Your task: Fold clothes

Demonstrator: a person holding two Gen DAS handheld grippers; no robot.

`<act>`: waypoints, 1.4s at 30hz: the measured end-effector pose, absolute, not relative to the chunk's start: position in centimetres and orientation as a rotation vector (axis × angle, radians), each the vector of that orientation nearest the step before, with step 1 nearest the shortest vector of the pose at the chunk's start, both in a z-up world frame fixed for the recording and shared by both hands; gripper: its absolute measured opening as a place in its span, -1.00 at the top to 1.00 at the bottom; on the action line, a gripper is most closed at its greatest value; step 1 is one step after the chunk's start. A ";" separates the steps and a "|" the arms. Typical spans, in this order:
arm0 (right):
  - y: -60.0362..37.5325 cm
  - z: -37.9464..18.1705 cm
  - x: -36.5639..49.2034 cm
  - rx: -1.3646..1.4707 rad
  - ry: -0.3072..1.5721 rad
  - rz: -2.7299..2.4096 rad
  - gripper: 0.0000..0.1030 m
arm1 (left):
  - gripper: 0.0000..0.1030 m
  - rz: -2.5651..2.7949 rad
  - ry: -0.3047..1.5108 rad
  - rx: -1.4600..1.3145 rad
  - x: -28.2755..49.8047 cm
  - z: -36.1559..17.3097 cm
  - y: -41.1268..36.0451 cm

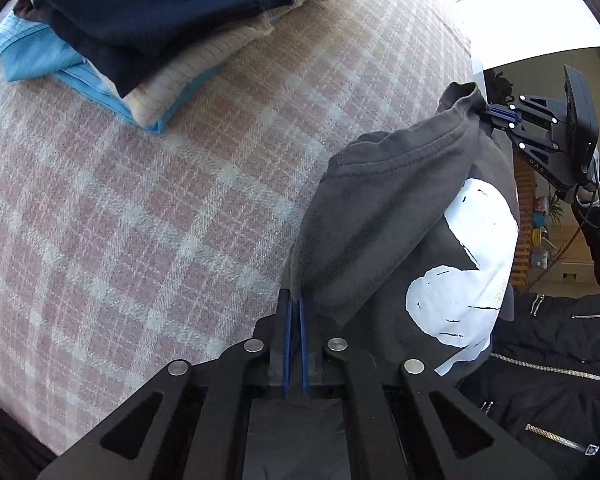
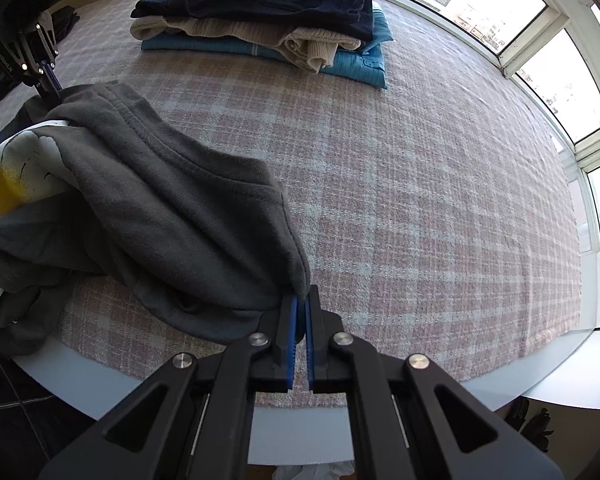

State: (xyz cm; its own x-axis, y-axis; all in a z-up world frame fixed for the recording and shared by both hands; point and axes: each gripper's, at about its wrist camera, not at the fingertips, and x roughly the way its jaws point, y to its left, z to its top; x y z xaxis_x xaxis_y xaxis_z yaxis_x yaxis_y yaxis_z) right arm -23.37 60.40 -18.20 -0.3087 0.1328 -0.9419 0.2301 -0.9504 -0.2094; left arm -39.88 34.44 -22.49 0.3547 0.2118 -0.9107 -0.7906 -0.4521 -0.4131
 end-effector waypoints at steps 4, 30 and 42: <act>60.4 -15.5 -22.4 1.734 0.433 -2.523 0.93 | 0.96 1.554 0.465 -1.549 -39.5 -18.2 31.2; 25.9 13.7 -8.3 0.819 0.513 -2.503 0.93 | 0.98 2.732 0.192 -0.842 -20.4 12.1 -10.0; 25.2 -8.4 -14.2 1.557 0.449 -2.227 0.93 | 0.98 2.280 0.350 -1.533 -22.4 -12.7 -7.2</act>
